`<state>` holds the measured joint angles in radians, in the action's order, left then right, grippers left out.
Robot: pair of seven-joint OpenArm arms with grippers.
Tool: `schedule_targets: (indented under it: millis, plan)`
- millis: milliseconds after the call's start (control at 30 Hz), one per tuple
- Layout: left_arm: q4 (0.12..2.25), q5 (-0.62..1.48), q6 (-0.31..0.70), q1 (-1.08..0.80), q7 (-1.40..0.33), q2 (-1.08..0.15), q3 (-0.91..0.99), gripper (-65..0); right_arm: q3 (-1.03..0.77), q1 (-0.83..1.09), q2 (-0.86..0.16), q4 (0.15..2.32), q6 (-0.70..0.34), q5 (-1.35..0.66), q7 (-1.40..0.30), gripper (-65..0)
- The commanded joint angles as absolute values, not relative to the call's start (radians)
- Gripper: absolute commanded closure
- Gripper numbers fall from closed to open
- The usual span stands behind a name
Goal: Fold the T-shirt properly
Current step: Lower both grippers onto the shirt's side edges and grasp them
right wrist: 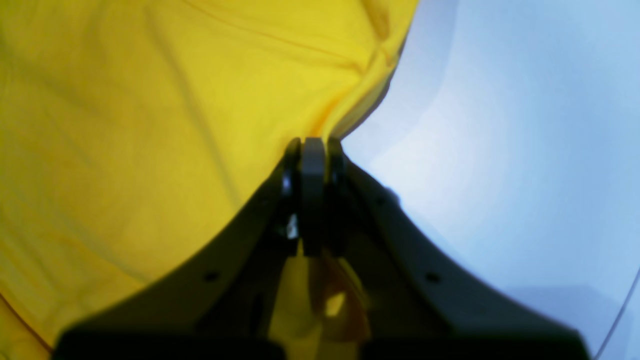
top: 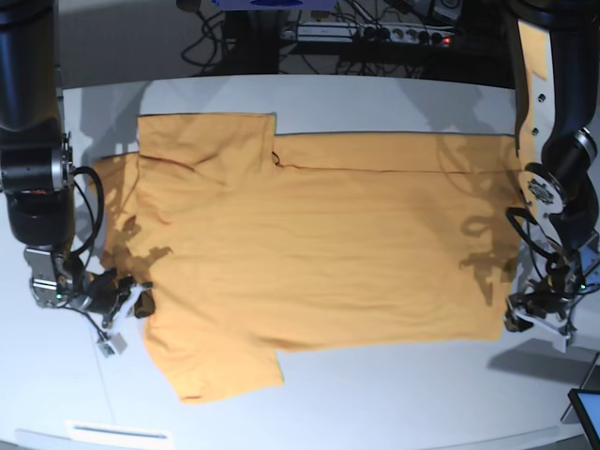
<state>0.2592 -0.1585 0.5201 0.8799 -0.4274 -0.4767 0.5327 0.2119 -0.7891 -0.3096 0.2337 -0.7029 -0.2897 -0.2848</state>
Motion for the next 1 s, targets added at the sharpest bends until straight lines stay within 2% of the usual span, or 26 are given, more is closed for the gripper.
schedule_targets:
  millis: [0,500,733,833,933,967]
  plan:
    - [0.272,-0.151,0.501,0.909,-0.395,-0.504,0.532,-38.0,0.219,-0.797,-0.318,0.236,-0.698,-0.252,-0.334,-0.3]
    - [0.280,-0.150,0.499,0.816,-0.384,-0.527,0.538,-38.0,0.219,-0.791,-0.318,0.236,-0.698,-0.252,-0.334,-0.3]
    - [0.366,-0.150,0.499,0.814,-0.397,-0.526,0.538,-38.0,0.219,-0.791,-0.318,0.236,-0.698,-0.252,-0.334,-1.3]
    - [0.392,-0.150,0.503,0.817,-0.444,-0.526,0.538,-38.0,0.219,-0.794,-0.318,0.236,-0.698,-0.252,-0.329,-9.6]
    - [0.435,-0.150,0.504,0.817,-0.458,-0.522,0.532,-38.0,0.219,-0.789,-0.318,0.291,-0.698,-0.251,-0.328,-24.7]
    - [0.441,-0.150,0.504,0.816,-0.458,-0.521,0.532,-38.0,0.219,-0.780,-0.318,0.321,-0.698,-0.251,-0.328,-27.9]
